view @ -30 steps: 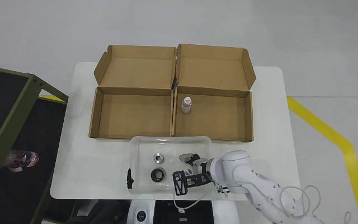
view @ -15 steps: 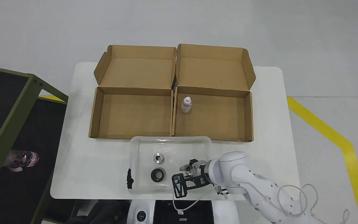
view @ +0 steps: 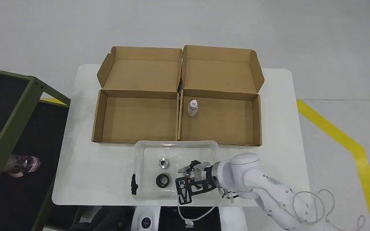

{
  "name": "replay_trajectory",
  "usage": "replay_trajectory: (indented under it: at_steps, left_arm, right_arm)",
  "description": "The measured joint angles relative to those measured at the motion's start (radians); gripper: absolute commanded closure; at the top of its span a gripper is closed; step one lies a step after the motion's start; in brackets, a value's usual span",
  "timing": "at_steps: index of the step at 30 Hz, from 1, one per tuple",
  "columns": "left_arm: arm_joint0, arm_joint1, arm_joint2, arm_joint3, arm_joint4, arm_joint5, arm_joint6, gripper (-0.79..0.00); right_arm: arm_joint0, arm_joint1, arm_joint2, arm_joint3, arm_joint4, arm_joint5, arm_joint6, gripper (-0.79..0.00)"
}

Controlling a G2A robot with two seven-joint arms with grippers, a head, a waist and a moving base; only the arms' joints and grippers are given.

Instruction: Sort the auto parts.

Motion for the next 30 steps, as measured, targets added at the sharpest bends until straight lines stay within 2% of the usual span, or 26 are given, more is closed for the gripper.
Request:
replay_trajectory:
  at_steps: [8,17,26,30]
  left_arm:
    - [0.000,0.000,0.000,0.000,0.000,0.000,0.000,-0.785]
    - [0.000,0.000,0.000,0.000,0.000,0.000,0.000,-0.785]
    - [0.000,0.000,0.000,0.000,0.000,0.000,0.000,-0.785]
    - [0.000,0.000,0.000,0.000,0.000,0.000,0.000,-0.785]
  right_arm:
    - [0.013,0.004,0.039,-0.013,-0.024,-0.004,-0.219,0.000]
    - [0.036,0.008,0.097,-0.005,0.020,-0.028,-0.447,0.000]
    - [0.054,0.012,0.168,0.006,0.052,-0.002,-0.589,0.000]
    - [0.060,0.015,0.197,-0.015,0.046,0.001,-0.608,0.000]
